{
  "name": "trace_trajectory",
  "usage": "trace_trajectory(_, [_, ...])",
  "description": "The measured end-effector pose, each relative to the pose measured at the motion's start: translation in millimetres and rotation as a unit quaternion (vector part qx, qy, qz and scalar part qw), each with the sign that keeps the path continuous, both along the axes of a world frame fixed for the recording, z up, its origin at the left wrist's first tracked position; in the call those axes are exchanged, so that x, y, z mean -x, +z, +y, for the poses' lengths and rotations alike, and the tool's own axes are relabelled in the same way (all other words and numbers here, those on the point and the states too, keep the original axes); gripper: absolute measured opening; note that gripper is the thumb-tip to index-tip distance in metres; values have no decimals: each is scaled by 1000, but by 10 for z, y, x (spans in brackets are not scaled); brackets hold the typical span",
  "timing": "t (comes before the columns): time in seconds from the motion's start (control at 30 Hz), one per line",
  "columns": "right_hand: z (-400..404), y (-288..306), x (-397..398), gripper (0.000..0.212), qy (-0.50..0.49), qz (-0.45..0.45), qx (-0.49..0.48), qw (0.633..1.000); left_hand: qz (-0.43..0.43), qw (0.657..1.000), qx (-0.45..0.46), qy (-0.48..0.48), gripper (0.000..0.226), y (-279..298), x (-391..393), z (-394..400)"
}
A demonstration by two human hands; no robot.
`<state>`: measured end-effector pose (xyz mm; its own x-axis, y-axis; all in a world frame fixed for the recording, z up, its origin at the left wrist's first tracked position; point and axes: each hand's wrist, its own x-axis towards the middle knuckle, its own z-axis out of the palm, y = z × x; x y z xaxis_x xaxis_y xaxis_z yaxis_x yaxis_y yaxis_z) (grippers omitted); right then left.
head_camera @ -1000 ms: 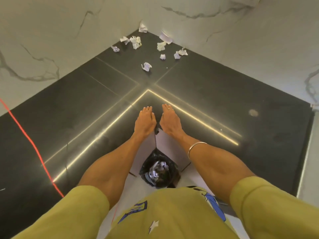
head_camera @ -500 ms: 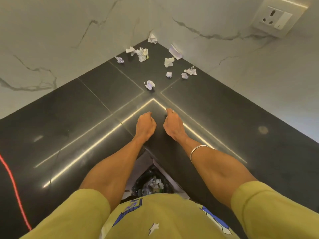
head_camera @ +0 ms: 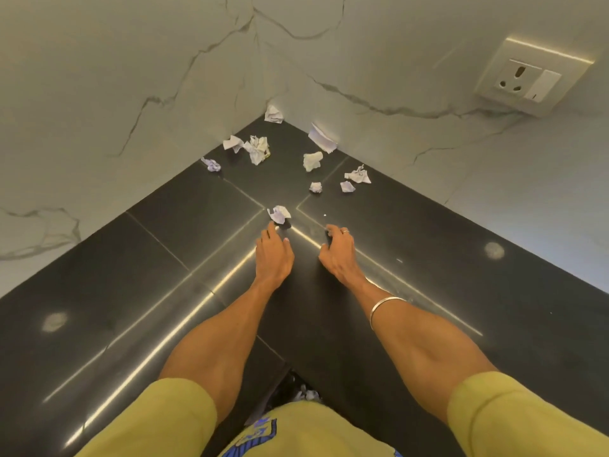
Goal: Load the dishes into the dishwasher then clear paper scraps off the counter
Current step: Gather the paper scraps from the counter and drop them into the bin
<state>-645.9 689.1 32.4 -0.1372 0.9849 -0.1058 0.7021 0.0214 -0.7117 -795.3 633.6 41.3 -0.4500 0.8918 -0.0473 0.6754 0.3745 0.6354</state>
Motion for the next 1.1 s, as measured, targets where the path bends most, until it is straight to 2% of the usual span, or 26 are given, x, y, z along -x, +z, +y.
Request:
trace_trajectory(0.1, [232,-35,122,48,-44,35,21,998,-11,998,-52,22,72,-41,57,119])
trace_trajectory(0.2, [492,-86,256,44,-68,53,19,996,12,996,-83,17,77,-130,184,319])
trace_trajectory(0.27, [675,-122,340,41,-80,70,14,994,60,996,-67,-3,75,-194,261,465])
trace_trajectory(0.37, [918,-150,455,41,-101,97,8,990,147,988,-33,-37,62,-297,336,660])
trace_trajectory(0.43, [1056,-153,517,44,-106,104,0,989,187,981,-33,-49,37,-342,376,810])
trace_trajectory(0.5, [1208,-160,570,46,-105,107,-9,989,185,981,-41,-48,14,-338,430,1020])
trace_trajectory(0.57, [1354,-177,619,46,-91,101,-26,990,175,982,-35,-57,18,-306,493,1256])
trace_trajectory(0.63, [1448,-186,667,44,-72,87,-28,993,143,988,-34,-48,30,-280,549,1427])
trace_trajectory(0.77, [1454,-222,728,26,-75,54,-59,994,69,995,-45,53,49,-232,546,1445])
trace_trajectory(0.87, [1403,-248,701,16,-72,70,-92,991,16,993,-54,106,62,-205,470,1447])
trace_trajectory(0.97, [1393,-263,702,14,-76,96,-95,988,-141,970,-91,177,72,-241,483,1462])
trace_trajectory(1.03, [1423,-244,749,11,-93,107,-97,985,-266,942,-108,176,72,-217,522,1468])
trace_trajectory(1.1, [1467,-225,805,14,-101,91,-55,989,-384,901,-82,183,65,-161,556,1516])
